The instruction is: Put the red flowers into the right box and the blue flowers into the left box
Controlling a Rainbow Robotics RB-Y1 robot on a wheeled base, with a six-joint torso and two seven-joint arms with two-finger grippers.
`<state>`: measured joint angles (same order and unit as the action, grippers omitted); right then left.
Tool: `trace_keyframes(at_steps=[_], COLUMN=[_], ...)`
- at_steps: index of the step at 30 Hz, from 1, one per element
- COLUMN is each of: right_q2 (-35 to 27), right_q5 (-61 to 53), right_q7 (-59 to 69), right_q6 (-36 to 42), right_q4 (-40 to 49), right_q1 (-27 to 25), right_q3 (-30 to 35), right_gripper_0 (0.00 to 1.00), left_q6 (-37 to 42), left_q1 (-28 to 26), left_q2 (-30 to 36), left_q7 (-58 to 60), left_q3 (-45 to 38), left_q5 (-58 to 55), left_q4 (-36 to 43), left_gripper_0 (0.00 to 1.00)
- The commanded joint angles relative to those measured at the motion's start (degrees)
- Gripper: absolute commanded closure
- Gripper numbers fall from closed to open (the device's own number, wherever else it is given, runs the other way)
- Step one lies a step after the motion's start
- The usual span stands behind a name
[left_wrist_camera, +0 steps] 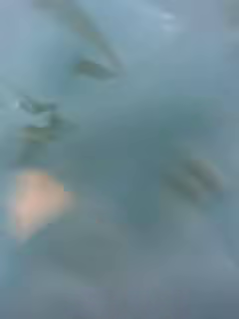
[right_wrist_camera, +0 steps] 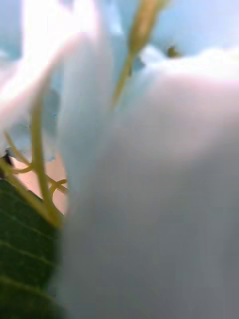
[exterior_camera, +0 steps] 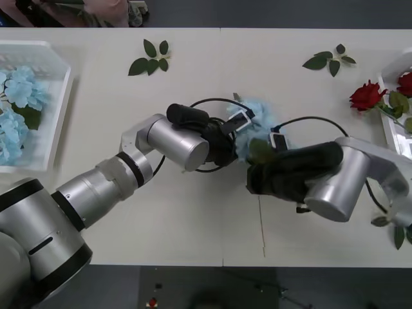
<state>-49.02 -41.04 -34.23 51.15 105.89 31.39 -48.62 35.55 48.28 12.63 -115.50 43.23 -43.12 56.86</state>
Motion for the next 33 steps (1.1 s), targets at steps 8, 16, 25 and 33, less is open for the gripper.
trace_keyframes(at_steps=[8, 16, 25, 33], right_q2=[-2.7, 0.3, 11.1, 15.7], right_q5=[-29.5, -58.5, -63.0, -61.2], right_q7=[-52.5, -78.3, -84.9, -85.2], right_q6=[-0.6, -0.6, -1.4, 0.8], right_q4=[-9.1, -16.8, -16.8, -16.8], right_q1=[0.6, 0.7, 6.0, 12.8], right_q3=[23.8, 28.4, 28.8, 28.8], right_gripper_0=[1.0, 1.0, 1.0, 1.0], left_q6=[41.7, 58.4, 39.9, 13.6], left_q1=[3.0, -7.2, -26.4, -28.2], left_q2=[28.6, 49.5, 53.5, 53.5], left_q7=[3.9, -2.2, -2.8, -2.4], left_q3=[-15.3, -32.3, -36.8, -35.8], left_q5=[-3.4, 1.2, 26.1, 24.7], left_q4=[40.2, 54.6, 47.7, 26.0], left_gripper_0=[1.0, 1.0, 1.0, 1.0])
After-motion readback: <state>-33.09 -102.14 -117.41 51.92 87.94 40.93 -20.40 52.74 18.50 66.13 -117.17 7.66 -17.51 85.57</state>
